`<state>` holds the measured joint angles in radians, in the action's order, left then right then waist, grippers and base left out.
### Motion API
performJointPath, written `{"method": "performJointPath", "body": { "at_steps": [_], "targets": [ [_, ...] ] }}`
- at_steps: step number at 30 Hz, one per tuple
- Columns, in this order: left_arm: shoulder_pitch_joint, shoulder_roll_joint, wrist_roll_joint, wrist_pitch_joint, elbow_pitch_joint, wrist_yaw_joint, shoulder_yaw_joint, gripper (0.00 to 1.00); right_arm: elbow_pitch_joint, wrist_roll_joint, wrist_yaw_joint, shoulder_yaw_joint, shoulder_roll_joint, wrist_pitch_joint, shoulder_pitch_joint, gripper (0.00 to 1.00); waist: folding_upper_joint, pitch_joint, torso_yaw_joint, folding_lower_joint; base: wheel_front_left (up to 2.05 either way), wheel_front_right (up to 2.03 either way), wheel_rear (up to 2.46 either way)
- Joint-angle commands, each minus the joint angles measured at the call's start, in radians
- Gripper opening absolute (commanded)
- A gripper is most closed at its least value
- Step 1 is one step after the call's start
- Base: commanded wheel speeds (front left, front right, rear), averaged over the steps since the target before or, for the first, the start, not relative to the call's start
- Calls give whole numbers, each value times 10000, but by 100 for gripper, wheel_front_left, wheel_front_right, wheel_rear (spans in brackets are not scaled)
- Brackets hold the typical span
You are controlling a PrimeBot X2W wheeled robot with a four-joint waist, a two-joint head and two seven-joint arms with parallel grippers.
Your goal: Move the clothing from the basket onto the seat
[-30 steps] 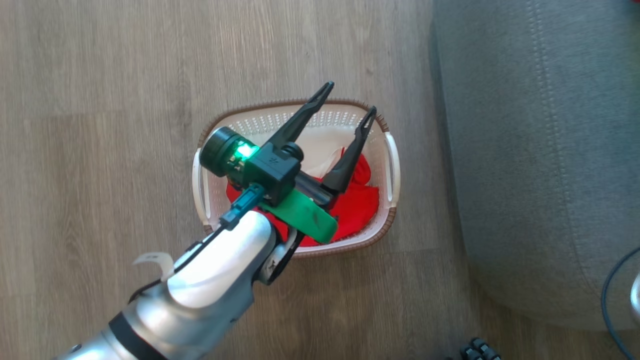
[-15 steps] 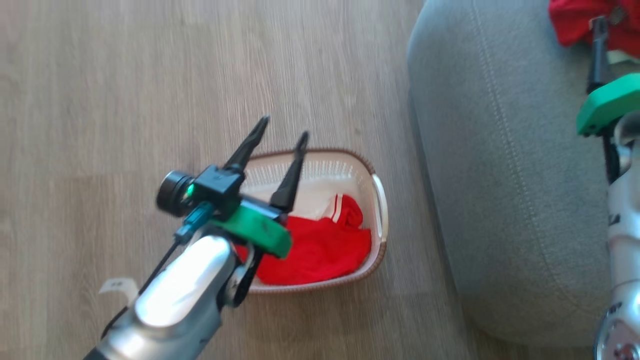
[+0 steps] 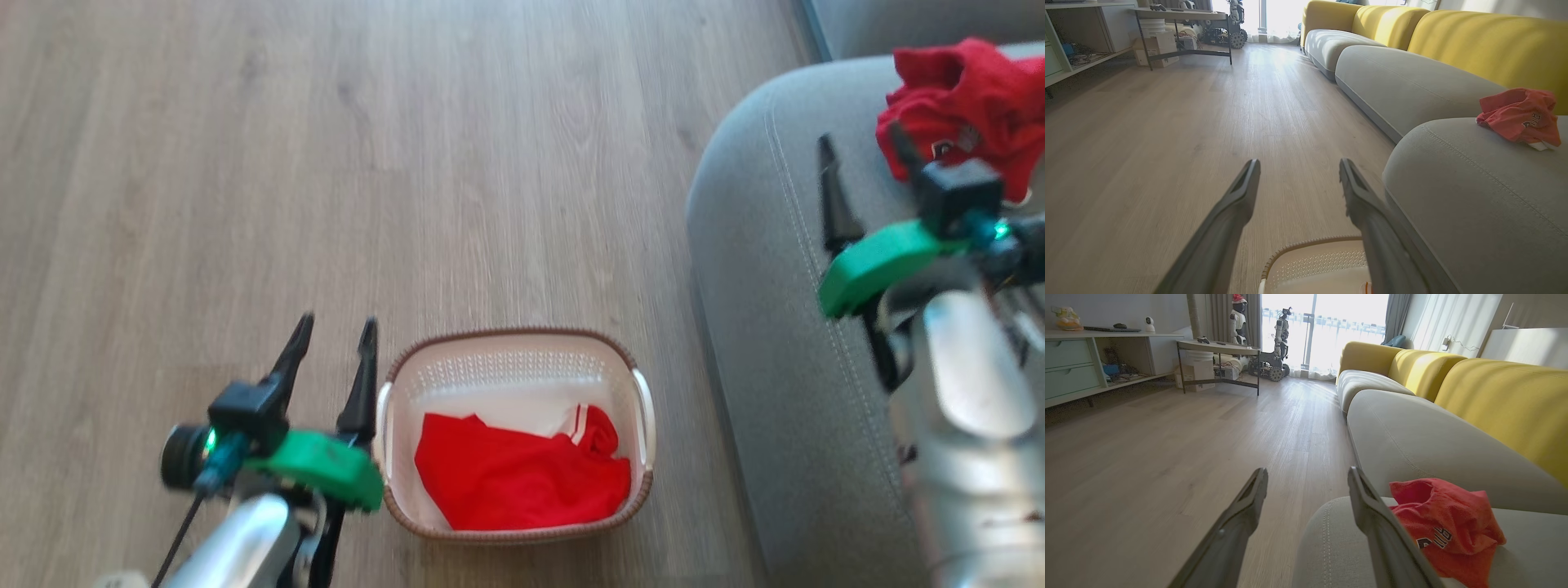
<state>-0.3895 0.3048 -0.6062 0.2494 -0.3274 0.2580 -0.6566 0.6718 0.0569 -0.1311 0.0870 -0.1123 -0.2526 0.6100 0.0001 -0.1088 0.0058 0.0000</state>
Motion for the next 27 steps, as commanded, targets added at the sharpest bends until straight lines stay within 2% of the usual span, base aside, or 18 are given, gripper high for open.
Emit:
{"method": "performJointPath", "body": {
  "at_steps": [1,8,15,27],
  "targets": [
    [52,387,-8,121,388,118,505,100,-501,-102,4,-363,198,-91,-198,100,-1,370,204,0,0,0,0],
    [1676,566,191,122,1051,488,1458,100,-1625,-501,4,-837,558,-91,-1930,100,-1,970,372,0,0,0,0],
    [3045,553,640,123,1782,758,2355,100,-3057,-882,4,-1259,616,-91,-3371,100,-1,1266,450,0,0,0,0],
    [4740,35,1182,123,2287,400,3545,100,-4408,-2068,4,-1496,619,-91,-5409,100,-1,1659,564,0,0,0,0]
  ]
}}
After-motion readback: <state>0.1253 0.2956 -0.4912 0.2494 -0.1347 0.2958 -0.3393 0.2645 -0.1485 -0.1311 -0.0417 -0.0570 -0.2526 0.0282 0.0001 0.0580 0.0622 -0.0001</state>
